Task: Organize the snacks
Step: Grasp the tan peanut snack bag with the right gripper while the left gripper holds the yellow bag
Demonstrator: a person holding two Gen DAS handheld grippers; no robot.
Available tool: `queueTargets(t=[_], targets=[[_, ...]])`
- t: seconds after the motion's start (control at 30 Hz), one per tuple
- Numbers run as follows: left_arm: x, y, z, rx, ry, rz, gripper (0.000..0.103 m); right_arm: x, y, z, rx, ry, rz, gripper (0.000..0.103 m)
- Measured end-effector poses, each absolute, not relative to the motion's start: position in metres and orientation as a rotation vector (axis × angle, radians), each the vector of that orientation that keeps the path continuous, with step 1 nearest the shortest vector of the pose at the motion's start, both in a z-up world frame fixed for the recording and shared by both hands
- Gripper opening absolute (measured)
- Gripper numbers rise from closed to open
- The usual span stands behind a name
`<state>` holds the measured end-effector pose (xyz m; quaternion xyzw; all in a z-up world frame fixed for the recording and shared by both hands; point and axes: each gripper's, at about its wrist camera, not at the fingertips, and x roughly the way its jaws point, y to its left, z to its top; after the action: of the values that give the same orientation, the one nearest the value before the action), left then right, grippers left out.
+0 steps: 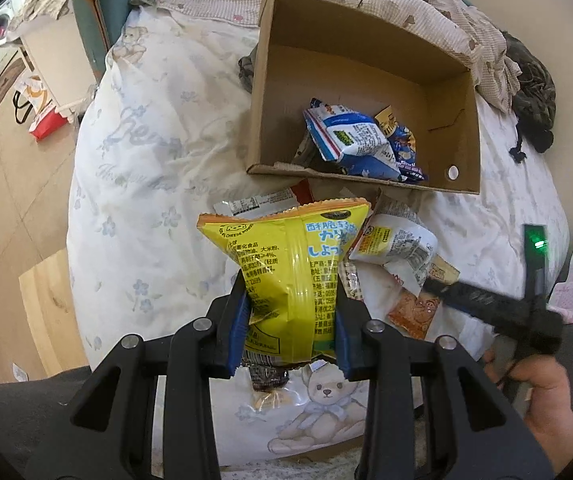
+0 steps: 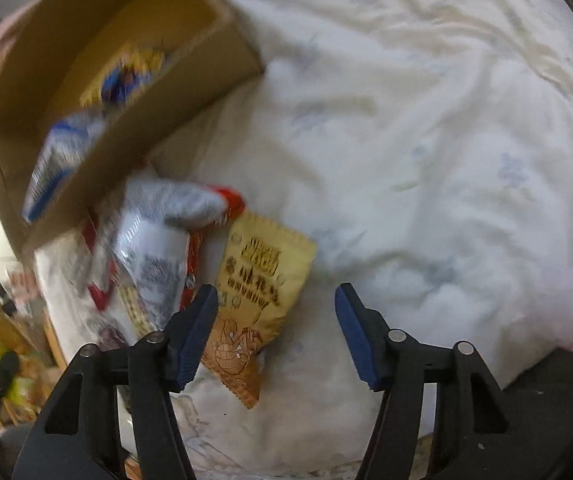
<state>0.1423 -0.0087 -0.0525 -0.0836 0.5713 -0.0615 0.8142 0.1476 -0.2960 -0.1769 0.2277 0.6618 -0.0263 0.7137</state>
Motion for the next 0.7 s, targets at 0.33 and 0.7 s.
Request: queueTargets(t=[0.33, 0.7], targets=[[0.143, -0.012, -0.057, -0.15, 1.23, -0.124, 0.032, 0.143, -0.269, -0.168, 0.306, 1.408, -0.043, 0.021], [0.144, -0.003, -0.065, -0.13, 1.237, -0.063, 0.032, 0.125, -0.309, -0.136, 0.415, 1.299, -0.056, 0.01]])
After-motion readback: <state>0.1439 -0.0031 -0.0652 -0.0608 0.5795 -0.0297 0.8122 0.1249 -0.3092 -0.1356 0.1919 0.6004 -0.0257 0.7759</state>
